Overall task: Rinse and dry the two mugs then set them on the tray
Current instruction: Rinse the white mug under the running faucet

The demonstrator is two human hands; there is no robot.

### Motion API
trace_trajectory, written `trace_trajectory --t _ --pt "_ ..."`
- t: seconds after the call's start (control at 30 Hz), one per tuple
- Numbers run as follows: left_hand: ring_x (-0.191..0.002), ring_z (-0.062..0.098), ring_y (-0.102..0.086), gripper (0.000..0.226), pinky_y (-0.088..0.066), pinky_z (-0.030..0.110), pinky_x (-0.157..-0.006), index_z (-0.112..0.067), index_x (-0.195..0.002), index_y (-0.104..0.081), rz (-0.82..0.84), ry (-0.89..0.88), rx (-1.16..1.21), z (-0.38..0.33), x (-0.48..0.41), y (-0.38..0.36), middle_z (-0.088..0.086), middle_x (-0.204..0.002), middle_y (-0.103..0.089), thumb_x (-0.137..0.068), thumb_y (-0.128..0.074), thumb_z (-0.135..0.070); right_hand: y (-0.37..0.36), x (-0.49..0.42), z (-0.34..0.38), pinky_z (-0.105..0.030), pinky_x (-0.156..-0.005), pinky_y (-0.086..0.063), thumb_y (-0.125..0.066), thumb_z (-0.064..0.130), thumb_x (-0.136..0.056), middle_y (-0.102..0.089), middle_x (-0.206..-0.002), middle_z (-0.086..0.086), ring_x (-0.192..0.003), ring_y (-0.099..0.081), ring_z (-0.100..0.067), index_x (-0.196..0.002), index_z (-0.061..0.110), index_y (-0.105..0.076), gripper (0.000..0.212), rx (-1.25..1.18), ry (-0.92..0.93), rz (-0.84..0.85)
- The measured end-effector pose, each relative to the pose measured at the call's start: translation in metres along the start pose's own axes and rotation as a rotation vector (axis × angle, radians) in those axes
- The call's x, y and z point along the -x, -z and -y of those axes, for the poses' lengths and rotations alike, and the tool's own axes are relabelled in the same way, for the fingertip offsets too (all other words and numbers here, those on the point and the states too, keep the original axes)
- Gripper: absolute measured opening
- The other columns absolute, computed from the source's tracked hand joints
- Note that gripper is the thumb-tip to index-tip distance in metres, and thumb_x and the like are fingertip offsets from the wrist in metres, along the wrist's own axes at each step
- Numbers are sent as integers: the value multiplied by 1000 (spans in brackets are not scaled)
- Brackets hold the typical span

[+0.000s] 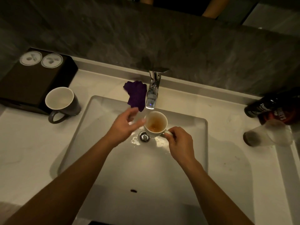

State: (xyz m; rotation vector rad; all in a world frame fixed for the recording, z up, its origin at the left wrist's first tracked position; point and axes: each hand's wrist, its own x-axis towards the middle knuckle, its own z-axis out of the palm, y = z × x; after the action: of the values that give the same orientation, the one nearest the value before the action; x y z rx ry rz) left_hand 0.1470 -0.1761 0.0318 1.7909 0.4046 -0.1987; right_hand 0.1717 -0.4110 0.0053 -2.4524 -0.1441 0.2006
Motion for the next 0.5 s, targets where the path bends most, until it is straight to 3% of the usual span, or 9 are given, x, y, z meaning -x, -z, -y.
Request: trace_trajectory --t 0.03,0.1,0.2,0.5 --pt "-139 15 -49 101 -45 37 -112 -26 -155 -44 112 23 -29 12 1 -4 -4 -156 -51 -70 -86 -60 -1 -1 1 -40 -71 -53 -65 34 -97 -66 -85 3 -76 -60 -16 -91 17 -68 19 1 -2 -6" --pt "-140 10 -47 103 -44 38 -114 -37 -157 -37 221 -3 -55 18 -2 -12 -14 -155 -49 -70 -93 -47 -3 -3 7 -38 -72 -54 -66 32 -97 -66 -87 4 -77 -59 -15 -92 17 -69 16 -8 1 -12" --pt "-129 8 -59 94 -53 37 -107 -38 -149 -45 196 -75 -47 21 -11 -16 -15 -140 -60 -70 -96 -30 -7 0 17 -34 -70 -52 -66 32 -98 -66 -88 4 -77 -59 -13 -92 16 -70 17 -27 32 20" --pt "-121 12 -63 90 -55 34 -101 -32 -141 -53 174 -97 -34 26 -22 -8 -10 -132 -64 -65 -99 -24 -8 -3 26 -36 -73 -52 -68 26 -96 -69 -90 1 -81 -61 -17 -93 14 -71 12 -31 12 56"
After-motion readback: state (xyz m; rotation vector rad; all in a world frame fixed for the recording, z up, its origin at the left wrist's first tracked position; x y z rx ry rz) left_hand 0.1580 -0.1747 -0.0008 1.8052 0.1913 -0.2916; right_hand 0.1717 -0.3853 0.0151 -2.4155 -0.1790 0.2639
